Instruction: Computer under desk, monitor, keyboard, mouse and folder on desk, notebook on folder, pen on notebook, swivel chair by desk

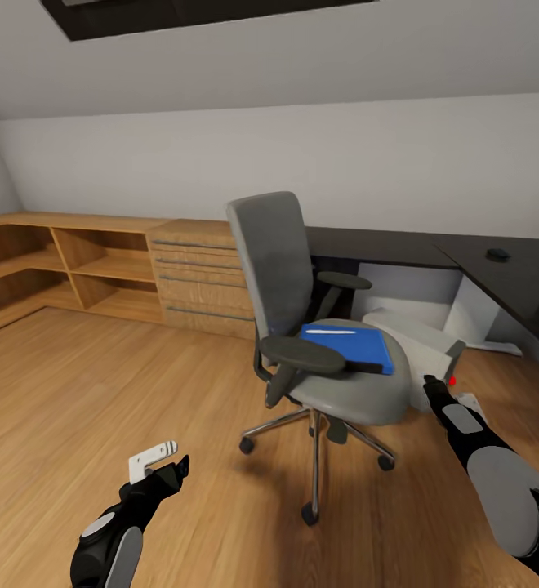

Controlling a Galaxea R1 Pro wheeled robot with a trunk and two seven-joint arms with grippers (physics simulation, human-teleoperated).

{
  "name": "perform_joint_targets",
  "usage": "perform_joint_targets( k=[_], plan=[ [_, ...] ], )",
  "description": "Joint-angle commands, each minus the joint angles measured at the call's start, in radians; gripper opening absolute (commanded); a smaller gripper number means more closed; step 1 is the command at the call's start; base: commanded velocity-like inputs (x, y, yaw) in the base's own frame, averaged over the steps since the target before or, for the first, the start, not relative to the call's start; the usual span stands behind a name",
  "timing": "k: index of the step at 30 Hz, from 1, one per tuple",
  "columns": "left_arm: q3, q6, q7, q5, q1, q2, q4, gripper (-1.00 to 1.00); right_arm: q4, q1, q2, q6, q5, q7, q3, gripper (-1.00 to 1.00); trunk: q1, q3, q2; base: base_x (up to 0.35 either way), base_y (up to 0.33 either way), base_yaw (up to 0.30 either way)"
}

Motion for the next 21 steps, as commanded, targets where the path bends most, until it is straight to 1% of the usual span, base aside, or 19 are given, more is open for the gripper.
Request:
perform_joint_targets(
  k=[1, 5, 12, 21],
  plan=[
    [0.001, 0.004, 0.007, 0.011, 0.000, 0.000, -0.002, 1.00, 0.000, -0.001, 0.000, -0.002, -0.010, -0.003, 0.002, 1.00, 0.000, -0.001, 0.000, 0.000, 0.000, -0.246],
    [0.001, 0.004, 0.007, 0.010, 0.000, 0.000, -0.002, 1.00, 0.000, -0.001, 0.000, -0.002, -0.010, -0.003, 0.002, 1.00, 0.000, -0.001, 0.000, 0.000, 0.000, -0.154],
    [0.001, 0.002, 0.007, 0.009, 0.000, 0.000, -0.002, 1.00, 0.000, -0.001, 0.000, -0.002, -0.010, -0.003, 0.002, 1.00, 0.000, -0.001, 0.000, 0.018, 0.000, -0.043],
    [0.001, 0.002, 0.007, 0.009, 0.000, 0.000, -0.002, 1.00, 0.000, -0.001, 0.000, -0.003, -0.010, -0.003, 0.002, 1.00, 0.000, -0.001, 0.000, 0.177, 0.000, -0.006]
  ],
)
